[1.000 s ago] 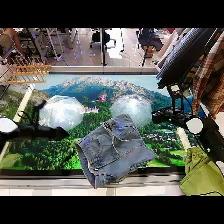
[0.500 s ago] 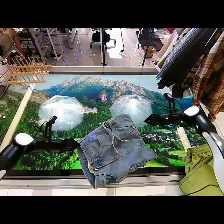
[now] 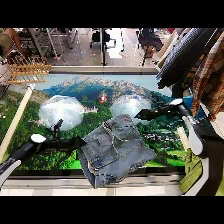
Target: Fold the clothes and pants, and hang the long-sleeved shirts on hangers.
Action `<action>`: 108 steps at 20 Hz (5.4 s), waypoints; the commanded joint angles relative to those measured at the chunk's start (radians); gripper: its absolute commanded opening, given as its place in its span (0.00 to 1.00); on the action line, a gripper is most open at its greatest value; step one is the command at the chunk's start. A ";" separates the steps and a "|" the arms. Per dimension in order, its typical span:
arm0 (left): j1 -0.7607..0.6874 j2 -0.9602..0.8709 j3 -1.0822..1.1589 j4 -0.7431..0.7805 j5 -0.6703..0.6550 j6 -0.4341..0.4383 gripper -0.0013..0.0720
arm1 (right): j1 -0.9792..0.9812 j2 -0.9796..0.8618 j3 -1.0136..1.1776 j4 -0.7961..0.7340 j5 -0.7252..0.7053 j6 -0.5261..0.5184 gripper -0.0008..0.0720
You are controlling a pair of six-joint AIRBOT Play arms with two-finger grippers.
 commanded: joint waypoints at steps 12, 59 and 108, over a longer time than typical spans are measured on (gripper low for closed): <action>0.014 0.077 0.093 -0.045 0.060 0.059 0.04 | 0.058 -0.050 0.147 0.009 0.129 0.032 0.10; 0.257 -0.172 0.275 0.447 -0.480 -0.089 0.64 | -0.028 0.728 -0.812 -0.244 0.023 0.354 0.71; 0.085 0.102 0.333 -0.174 -0.107 -0.060 0.04 | 0.147 0.720 -0.388 -0.410 -0.341 0.606 0.10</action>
